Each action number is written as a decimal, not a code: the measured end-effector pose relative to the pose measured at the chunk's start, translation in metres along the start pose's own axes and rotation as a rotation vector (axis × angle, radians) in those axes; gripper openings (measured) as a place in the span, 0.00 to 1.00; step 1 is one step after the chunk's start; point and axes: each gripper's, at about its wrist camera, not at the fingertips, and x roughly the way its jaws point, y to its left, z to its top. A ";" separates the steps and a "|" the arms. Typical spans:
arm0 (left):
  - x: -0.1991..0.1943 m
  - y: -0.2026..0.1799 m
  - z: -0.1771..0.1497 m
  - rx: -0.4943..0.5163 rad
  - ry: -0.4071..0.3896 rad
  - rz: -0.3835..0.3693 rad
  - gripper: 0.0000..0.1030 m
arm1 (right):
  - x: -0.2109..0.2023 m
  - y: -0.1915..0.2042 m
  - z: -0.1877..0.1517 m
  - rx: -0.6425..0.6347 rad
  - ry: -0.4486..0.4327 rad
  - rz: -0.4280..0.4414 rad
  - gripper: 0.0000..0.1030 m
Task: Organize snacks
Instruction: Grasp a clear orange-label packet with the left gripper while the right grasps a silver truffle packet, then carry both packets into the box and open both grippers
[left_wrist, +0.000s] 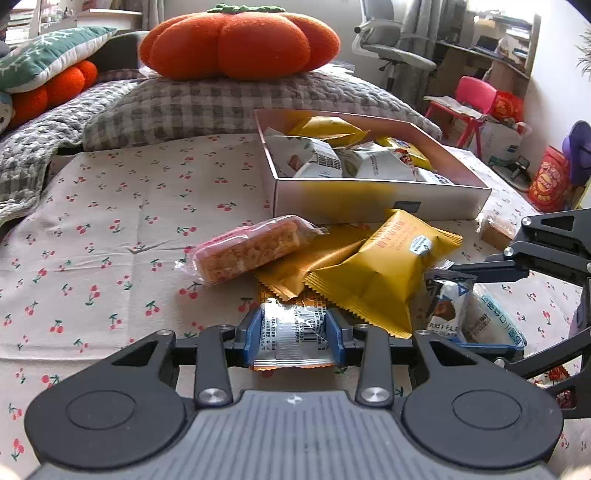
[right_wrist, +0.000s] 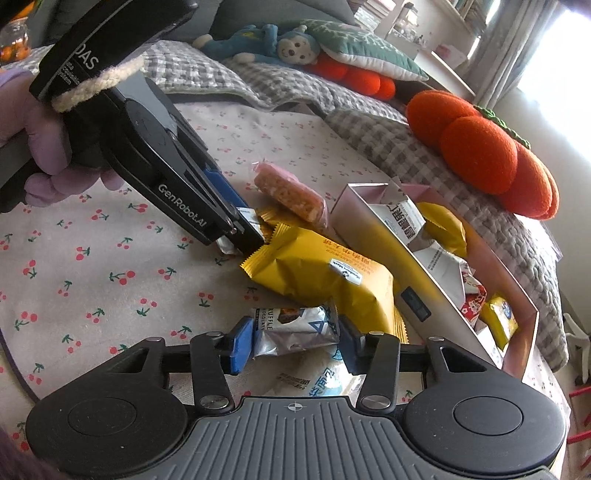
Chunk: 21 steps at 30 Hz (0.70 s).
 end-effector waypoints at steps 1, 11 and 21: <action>-0.001 0.001 0.000 -0.002 0.001 0.001 0.33 | -0.001 -0.001 0.000 0.002 0.000 -0.001 0.45; -0.011 0.000 0.002 -0.001 -0.003 0.002 0.33 | -0.010 -0.003 0.001 0.010 -0.016 -0.018 0.45; -0.023 0.003 -0.002 -0.011 0.002 0.019 0.33 | -0.024 -0.007 0.004 0.026 -0.037 -0.048 0.45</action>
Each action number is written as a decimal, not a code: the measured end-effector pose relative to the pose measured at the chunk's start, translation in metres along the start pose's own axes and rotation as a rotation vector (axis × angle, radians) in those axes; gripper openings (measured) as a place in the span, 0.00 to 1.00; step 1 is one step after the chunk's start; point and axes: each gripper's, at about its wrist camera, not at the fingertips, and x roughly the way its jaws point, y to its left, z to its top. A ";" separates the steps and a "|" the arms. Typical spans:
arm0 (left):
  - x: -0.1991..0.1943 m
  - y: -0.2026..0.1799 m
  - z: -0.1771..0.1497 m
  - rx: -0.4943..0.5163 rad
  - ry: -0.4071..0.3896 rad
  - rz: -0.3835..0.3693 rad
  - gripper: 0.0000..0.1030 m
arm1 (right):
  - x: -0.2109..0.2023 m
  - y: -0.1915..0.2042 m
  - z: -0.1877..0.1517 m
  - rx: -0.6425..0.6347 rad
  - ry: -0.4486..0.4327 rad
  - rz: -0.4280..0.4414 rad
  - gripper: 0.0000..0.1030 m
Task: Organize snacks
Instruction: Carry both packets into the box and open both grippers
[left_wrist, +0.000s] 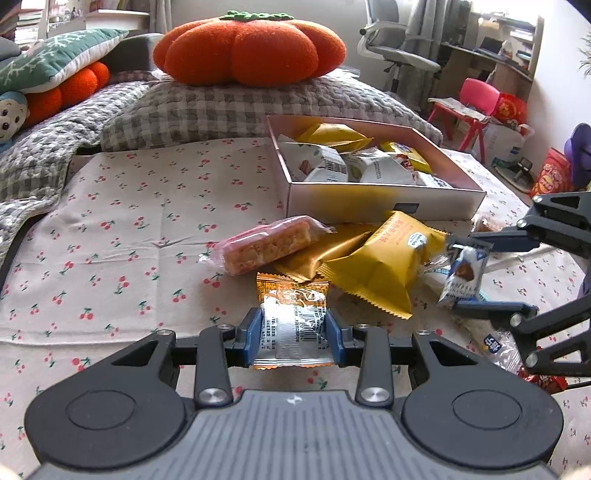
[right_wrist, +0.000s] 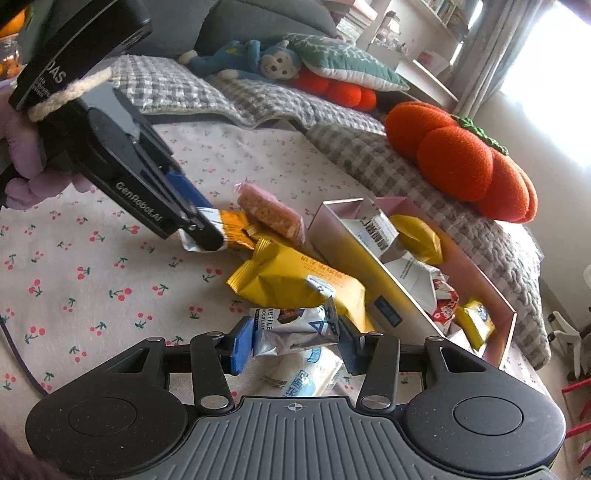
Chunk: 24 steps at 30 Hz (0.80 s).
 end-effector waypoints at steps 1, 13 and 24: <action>-0.002 0.001 0.000 -0.003 -0.002 0.004 0.33 | -0.002 -0.001 0.000 0.002 -0.003 -0.004 0.45; -0.025 0.008 0.003 -0.042 -0.041 0.029 0.33 | -0.015 -0.020 0.002 0.070 -0.020 -0.071 0.45; -0.025 -0.010 0.030 -0.055 -0.096 -0.007 0.33 | -0.016 -0.051 0.006 0.185 -0.031 -0.125 0.45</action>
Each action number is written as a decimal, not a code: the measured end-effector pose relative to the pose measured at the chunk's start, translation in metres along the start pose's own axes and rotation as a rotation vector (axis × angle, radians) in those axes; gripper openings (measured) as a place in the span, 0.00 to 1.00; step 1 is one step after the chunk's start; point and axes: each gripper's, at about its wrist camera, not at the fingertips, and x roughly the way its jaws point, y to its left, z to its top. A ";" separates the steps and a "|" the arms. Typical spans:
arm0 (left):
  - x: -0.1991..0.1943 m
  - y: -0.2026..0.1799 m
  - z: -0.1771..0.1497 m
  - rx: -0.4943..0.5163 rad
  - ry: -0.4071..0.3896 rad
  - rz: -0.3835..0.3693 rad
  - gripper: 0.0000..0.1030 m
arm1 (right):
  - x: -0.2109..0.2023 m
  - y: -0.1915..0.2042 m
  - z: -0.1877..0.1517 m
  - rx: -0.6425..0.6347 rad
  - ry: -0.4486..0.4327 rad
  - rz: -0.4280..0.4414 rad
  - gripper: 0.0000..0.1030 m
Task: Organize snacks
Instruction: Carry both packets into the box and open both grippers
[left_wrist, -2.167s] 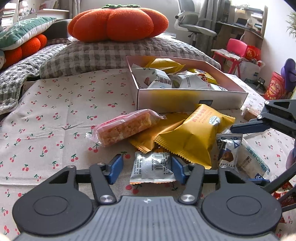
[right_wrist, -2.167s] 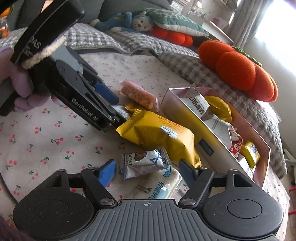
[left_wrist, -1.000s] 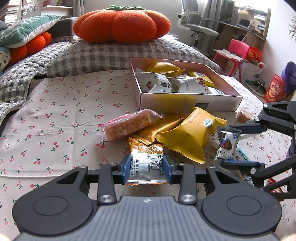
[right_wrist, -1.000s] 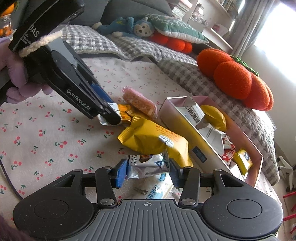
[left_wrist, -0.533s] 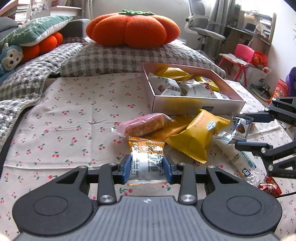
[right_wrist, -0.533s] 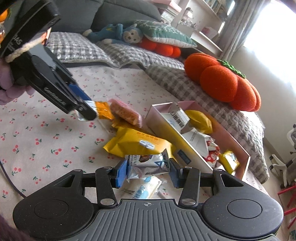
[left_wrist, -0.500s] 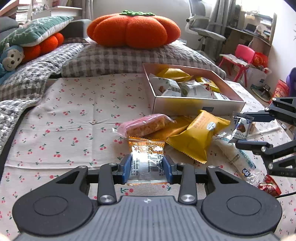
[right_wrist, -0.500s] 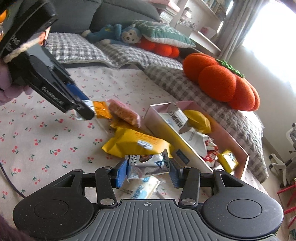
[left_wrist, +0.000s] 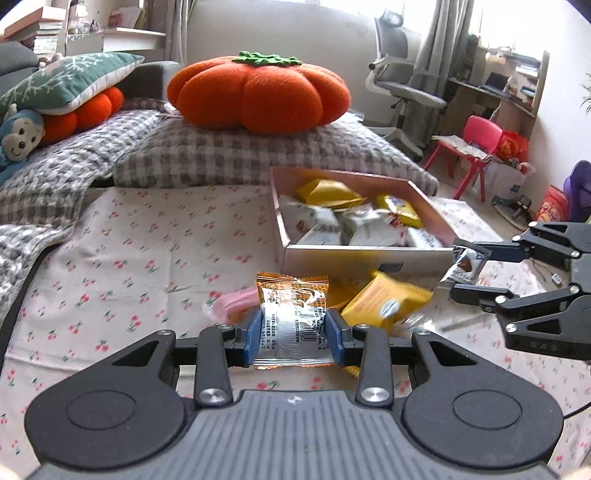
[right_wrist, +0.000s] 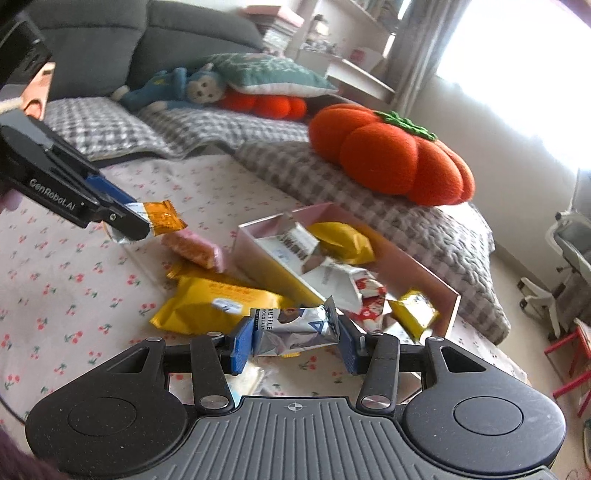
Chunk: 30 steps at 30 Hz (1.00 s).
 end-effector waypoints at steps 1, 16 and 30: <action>0.003 -0.003 0.003 -0.001 0.000 -0.004 0.33 | 0.001 -0.003 0.001 0.014 -0.001 -0.004 0.45; 0.046 -0.045 0.044 -0.026 -0.017 -0.071 0.33 | 0.027 -0.087 0.009 0.392 0.026 -0.055 0.45; 0.094 -0.077 0.061 -0.039 0.004 -0.098 0.33 | 0.058 -0.138 -0.002 0.716 0.061 -0.061 0.46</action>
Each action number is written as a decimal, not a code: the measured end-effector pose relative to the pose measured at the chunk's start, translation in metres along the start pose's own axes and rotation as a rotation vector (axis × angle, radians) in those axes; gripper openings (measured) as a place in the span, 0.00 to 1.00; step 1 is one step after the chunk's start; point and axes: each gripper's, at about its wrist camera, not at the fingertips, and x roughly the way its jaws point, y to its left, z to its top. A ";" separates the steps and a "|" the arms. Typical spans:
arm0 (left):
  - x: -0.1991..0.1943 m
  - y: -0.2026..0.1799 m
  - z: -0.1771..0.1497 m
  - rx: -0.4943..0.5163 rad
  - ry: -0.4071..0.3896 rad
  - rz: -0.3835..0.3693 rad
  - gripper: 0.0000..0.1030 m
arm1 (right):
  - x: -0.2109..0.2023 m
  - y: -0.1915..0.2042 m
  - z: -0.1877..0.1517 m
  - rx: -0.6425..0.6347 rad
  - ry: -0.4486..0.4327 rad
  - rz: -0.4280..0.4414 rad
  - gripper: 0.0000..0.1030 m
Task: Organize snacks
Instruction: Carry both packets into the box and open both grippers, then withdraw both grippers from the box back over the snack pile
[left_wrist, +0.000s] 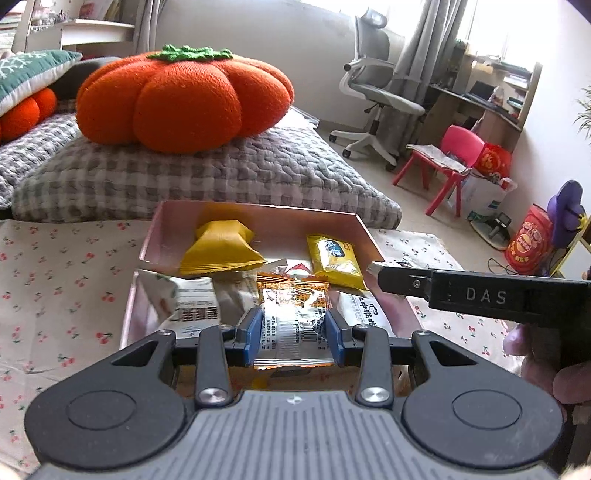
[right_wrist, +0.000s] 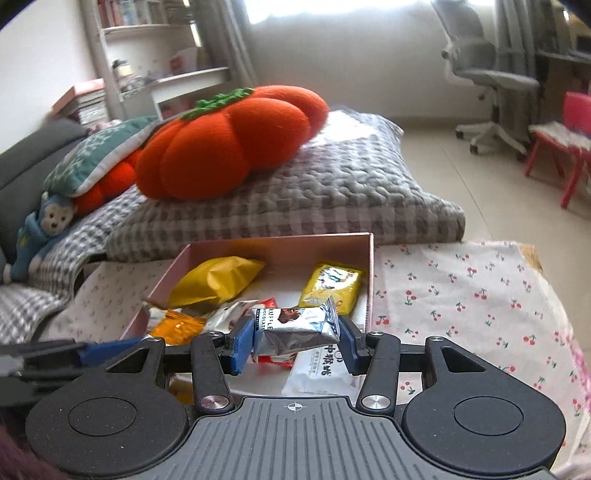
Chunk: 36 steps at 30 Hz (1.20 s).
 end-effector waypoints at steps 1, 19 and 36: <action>0.003 -0.001 0.000 -0.005 0.004 -0.003 0.33 | 0.003 -0.003 0.001 0.014 0.005 -0.001 0.46; 0.032 -0.021 -0.006 0.032 0.055 -0.048 0.33 | 0.027 -0.022 -0.004 0.123 0.046 -0.003 0.47; 0.029 -0.029 -0.005 0.070 0.023 -0.028 0.62 | 0.020 -0.024 0.002 0.166 0.025 0.047 0.64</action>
